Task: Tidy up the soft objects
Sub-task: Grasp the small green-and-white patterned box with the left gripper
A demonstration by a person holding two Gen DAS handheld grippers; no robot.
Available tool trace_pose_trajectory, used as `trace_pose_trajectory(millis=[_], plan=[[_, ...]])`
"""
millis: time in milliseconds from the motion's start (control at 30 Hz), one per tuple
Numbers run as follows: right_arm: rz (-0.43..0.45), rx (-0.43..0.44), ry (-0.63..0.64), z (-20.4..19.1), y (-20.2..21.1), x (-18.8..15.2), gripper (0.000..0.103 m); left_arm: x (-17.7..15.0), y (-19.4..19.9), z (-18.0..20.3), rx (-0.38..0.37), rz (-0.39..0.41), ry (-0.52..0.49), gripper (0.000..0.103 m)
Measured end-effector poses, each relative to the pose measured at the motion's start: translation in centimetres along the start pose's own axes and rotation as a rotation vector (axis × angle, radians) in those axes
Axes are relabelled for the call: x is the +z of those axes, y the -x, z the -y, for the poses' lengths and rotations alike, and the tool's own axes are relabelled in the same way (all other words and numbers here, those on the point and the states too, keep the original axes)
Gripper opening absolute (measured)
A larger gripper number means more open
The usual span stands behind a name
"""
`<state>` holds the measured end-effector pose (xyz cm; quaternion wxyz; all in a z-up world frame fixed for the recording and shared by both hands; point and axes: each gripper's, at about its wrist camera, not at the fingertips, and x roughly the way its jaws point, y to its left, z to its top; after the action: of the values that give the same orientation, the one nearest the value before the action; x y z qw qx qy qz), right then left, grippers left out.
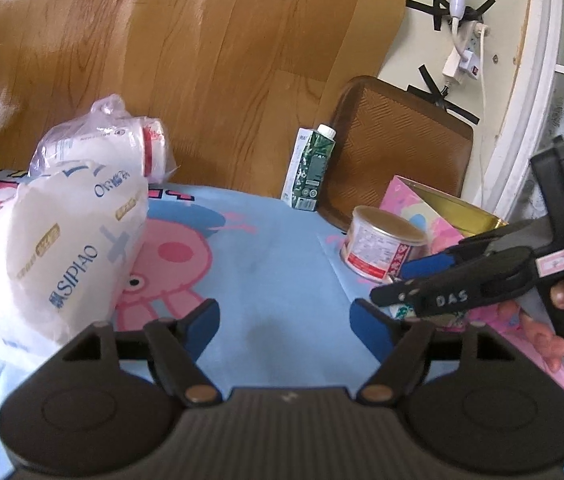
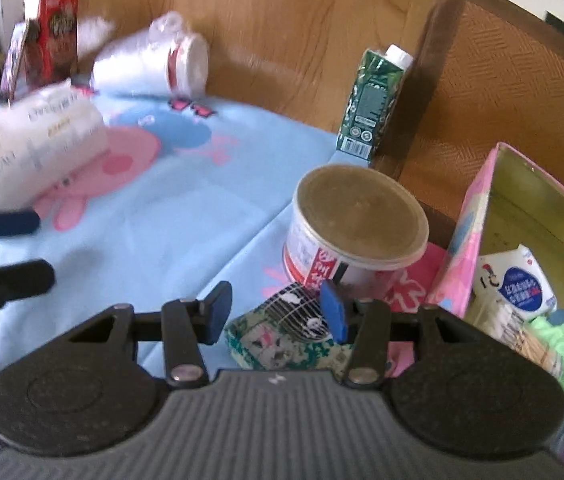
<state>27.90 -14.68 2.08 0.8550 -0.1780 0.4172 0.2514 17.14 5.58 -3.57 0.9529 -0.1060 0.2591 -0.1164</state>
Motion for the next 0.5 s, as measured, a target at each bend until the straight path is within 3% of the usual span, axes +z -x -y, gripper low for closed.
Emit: trace_pose_trajectory(millis=[233, 500], plan=[[-0.005, 0.000, 0.068, -0.8, 0.1, -1.5, 0.051, 0.0, 0.1, -0.5, -0.001, -0.001, 0.032, 0.074], [0.107, 0.125, 0.108, -4.8, 5.5, -6.5, 0.053, 0.0, 0.0, -0.6, -0.008, -0.013, 0.034, 0.074]])
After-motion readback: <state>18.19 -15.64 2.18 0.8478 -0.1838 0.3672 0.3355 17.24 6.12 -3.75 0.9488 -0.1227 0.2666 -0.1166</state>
